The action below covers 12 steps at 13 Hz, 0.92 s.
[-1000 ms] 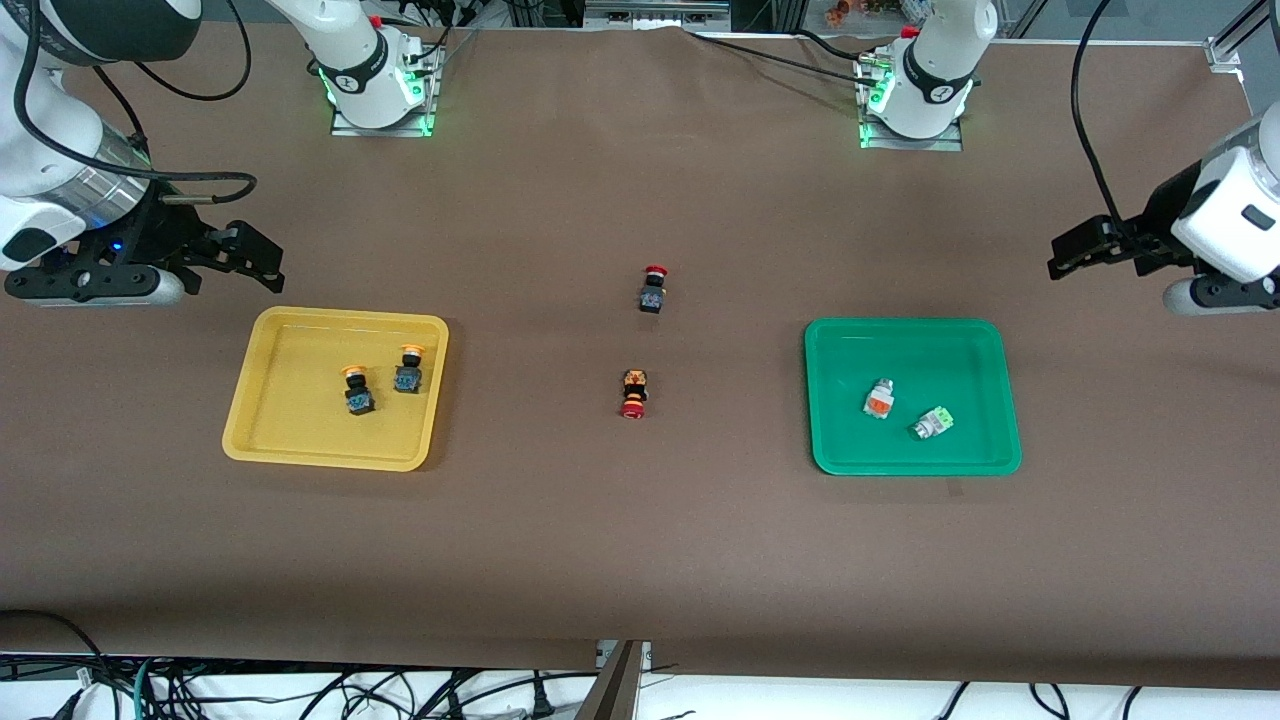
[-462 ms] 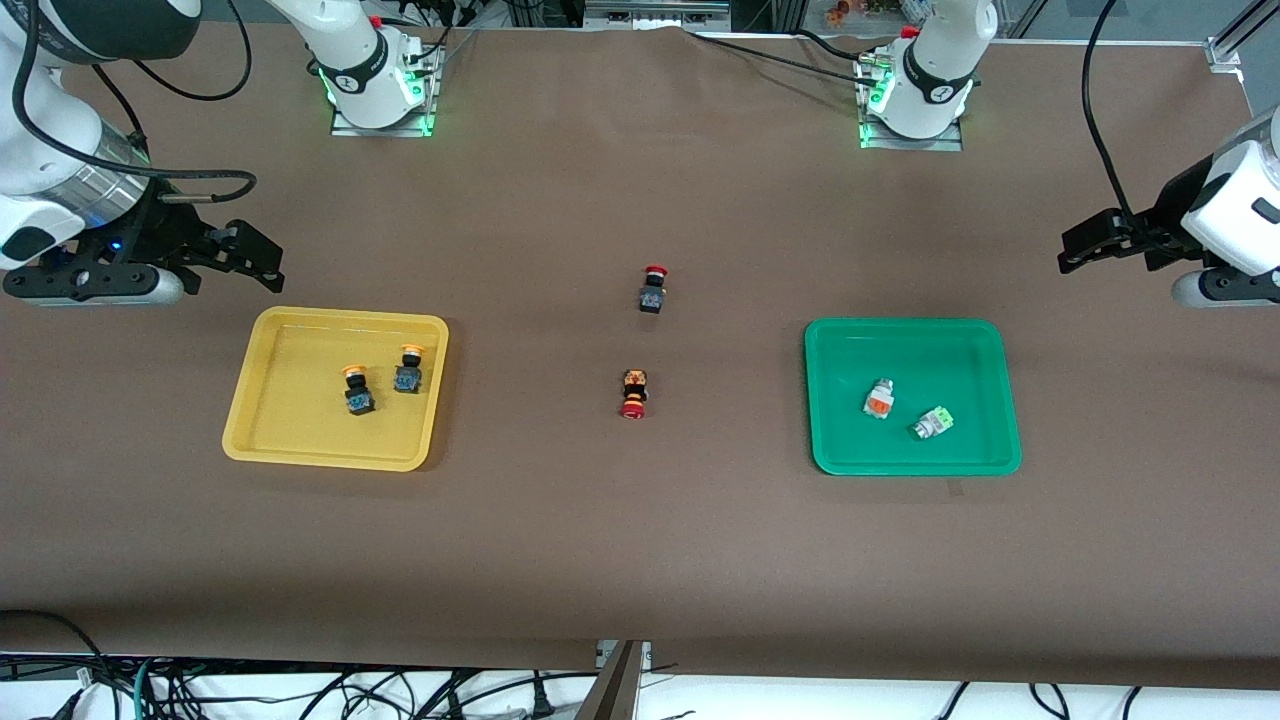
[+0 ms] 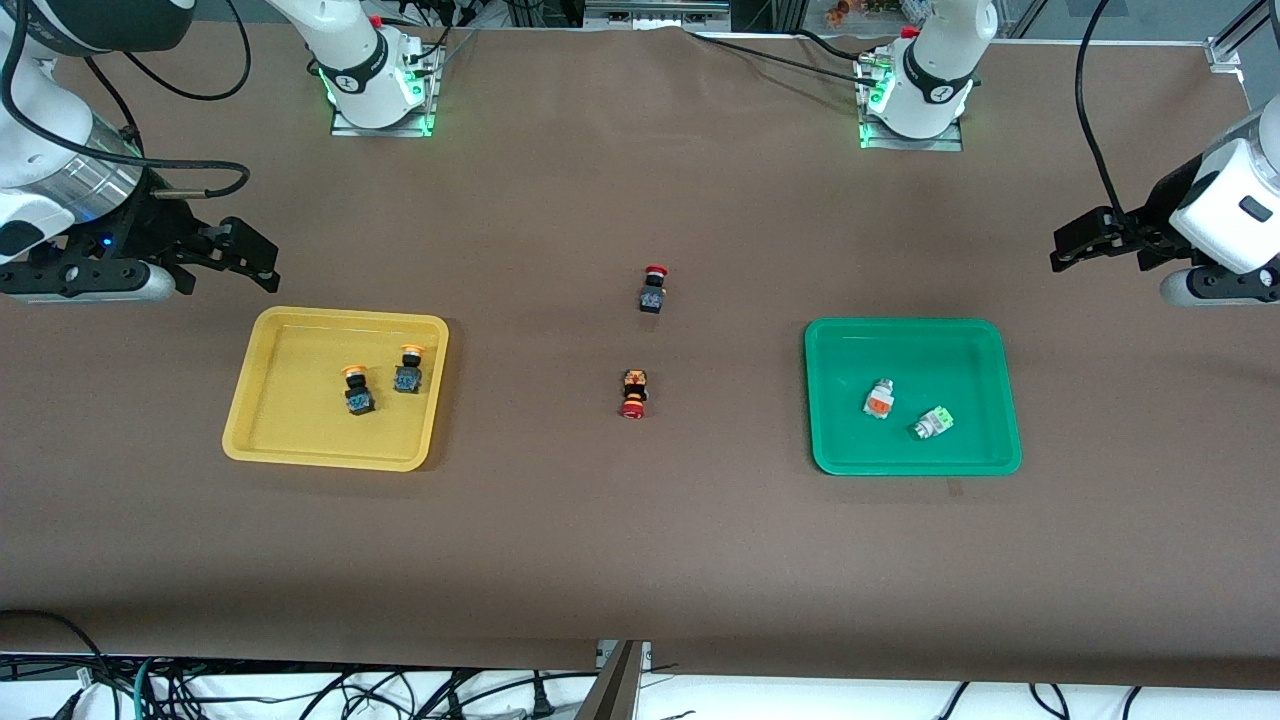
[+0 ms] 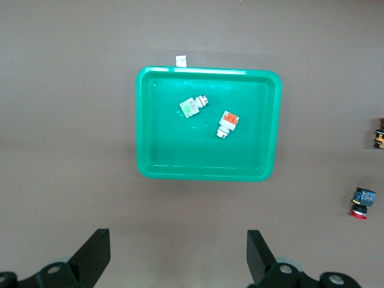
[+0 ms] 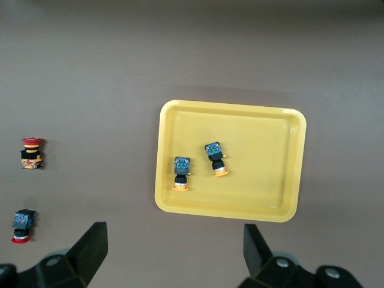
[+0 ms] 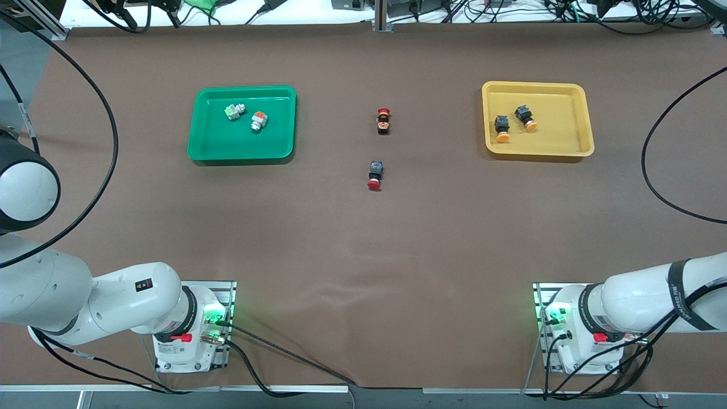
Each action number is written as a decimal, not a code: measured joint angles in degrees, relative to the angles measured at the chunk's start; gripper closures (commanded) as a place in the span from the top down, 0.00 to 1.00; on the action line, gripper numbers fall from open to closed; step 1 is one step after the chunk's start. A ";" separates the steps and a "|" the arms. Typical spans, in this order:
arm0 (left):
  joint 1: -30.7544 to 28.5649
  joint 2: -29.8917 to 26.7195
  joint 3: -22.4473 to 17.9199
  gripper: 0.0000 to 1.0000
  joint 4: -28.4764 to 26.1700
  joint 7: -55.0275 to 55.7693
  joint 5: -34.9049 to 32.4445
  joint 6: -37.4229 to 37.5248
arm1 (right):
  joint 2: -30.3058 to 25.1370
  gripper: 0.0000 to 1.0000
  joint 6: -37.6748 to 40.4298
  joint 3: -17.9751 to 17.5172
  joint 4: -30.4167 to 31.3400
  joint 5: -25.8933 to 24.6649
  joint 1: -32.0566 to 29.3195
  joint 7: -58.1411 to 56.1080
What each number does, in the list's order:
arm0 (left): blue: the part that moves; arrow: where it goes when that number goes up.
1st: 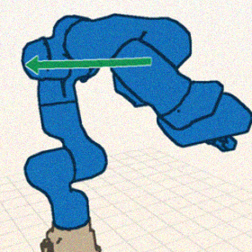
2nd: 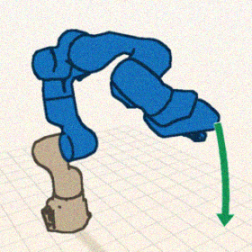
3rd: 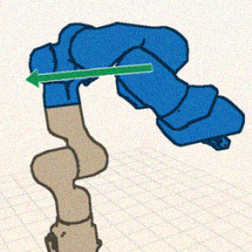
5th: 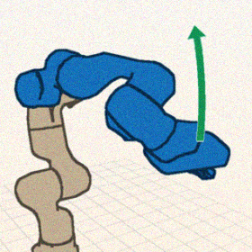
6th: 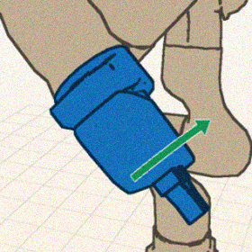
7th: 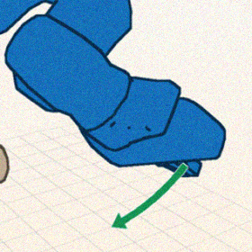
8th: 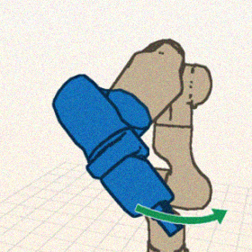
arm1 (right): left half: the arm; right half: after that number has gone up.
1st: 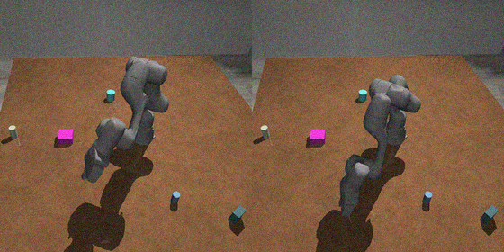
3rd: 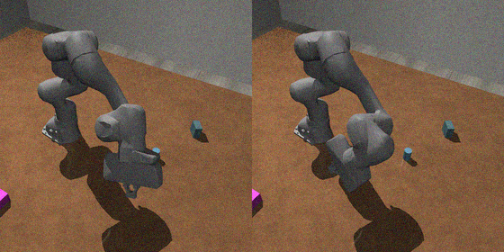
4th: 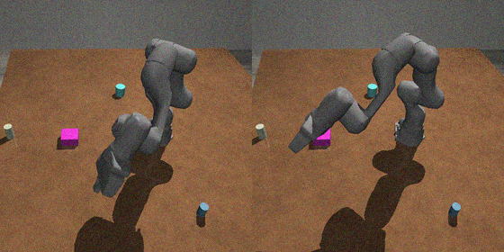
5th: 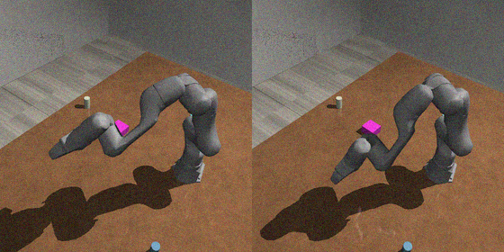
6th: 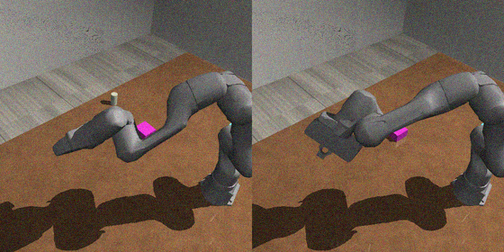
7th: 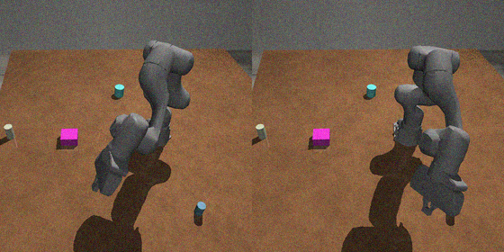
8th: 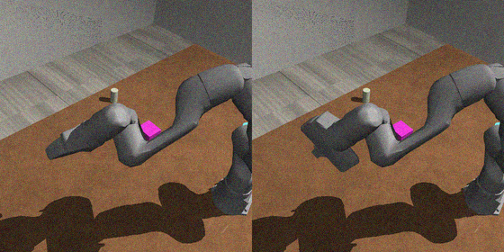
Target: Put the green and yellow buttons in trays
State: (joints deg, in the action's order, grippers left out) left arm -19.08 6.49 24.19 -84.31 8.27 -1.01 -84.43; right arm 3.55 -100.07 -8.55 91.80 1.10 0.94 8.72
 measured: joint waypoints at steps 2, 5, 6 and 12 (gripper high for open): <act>0.00 0.00 -0.01 1.00 0.00 -0.01 0.00 -0.06 | 0.00 1.00 0.00 0.00 0.00 0.00 0.00 -0.01; 9.12 -0.38 -8.72 1.00 0.00 -0.12 0.01 -0.14 | 0.00 1.00 0.00 -0.01 0.00 0.00 0.00 -0.01; 15.27 -0.66 -14.99 1.00 0.00 -0.14 0.01 -0.14 | 0.00 1.00 0.00 -0.02 0.00 0.00 0.01 -0.02; 20.53 -1.03 -20.65 1.00 -0.03 -0.26 0.01 -0.10 | 0.00 1.00 0.00 -0.02 0.00 0.00 0.01 -0.02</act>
State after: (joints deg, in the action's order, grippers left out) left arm 1.44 5.46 3.54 -84.34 8.01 -1.00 -84.53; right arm 3.55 -100.07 -8.57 91.80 1.10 0.95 8.70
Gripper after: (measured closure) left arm 0.000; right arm 0.000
